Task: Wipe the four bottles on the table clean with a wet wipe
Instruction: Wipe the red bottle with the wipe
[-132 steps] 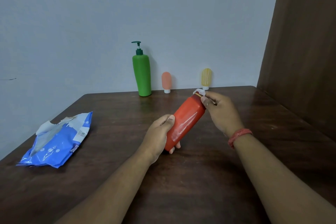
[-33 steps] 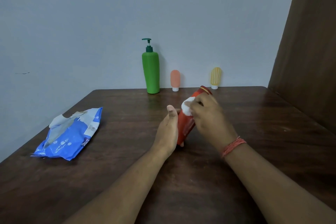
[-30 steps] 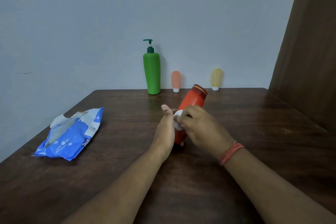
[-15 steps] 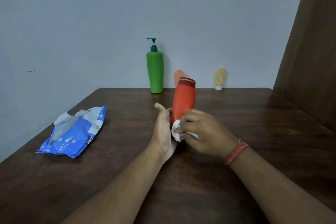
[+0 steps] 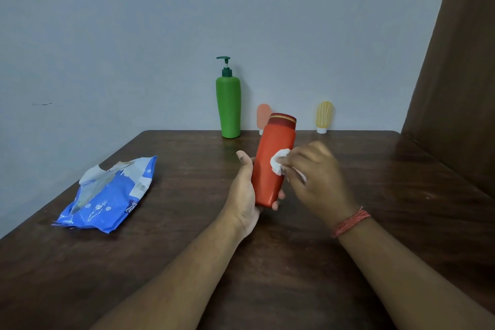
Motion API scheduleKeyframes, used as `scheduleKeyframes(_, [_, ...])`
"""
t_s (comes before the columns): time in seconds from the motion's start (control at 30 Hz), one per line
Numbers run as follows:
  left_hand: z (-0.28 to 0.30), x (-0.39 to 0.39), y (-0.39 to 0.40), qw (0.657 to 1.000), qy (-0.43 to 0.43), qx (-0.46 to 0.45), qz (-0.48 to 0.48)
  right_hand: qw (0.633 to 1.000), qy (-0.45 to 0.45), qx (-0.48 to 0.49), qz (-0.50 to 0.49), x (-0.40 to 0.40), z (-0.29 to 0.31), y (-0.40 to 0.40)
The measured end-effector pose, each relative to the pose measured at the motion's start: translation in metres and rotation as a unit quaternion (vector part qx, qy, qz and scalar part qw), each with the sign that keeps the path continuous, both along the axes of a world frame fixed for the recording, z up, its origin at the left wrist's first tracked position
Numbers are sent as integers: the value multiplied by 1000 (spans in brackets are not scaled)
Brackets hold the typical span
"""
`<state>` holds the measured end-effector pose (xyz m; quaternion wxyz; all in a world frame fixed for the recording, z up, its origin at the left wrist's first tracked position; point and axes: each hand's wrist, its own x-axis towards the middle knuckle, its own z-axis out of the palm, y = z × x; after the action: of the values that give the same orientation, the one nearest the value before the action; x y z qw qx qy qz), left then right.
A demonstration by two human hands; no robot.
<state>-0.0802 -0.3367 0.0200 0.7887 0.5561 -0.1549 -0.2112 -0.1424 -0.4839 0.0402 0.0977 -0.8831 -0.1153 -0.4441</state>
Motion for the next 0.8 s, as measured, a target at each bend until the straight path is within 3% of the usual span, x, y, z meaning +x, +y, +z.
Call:
scheduleKeyframes(0.13, [2,-3,1,1000,-12,9,-13,997,30,-62,33,-2,-5,1])
scheduleKeyframes(0.27, [2,-6,0,999,-22,27,-14,997,-15,24,-68,3,-1,-4])
scheduleKeyframes(0.43, [3,-6,0,999,-38,35,-14,998,6,-58,-18,3,-6,0])
scheduleKeyframes(0.57, [2,-7,-1,998,-46,46,-19,995,-11,33,-88,9,-1,-7])
scheduleKeyframes(0.73, [2,-6,-1,997,-60,46,-22,999,13,-39,-24,4,-2,-1])
scheduleKeyframes(0.8, [-1,-5,-2,995,-75,57,-24,999,-9,6,-49,8,0,-8])
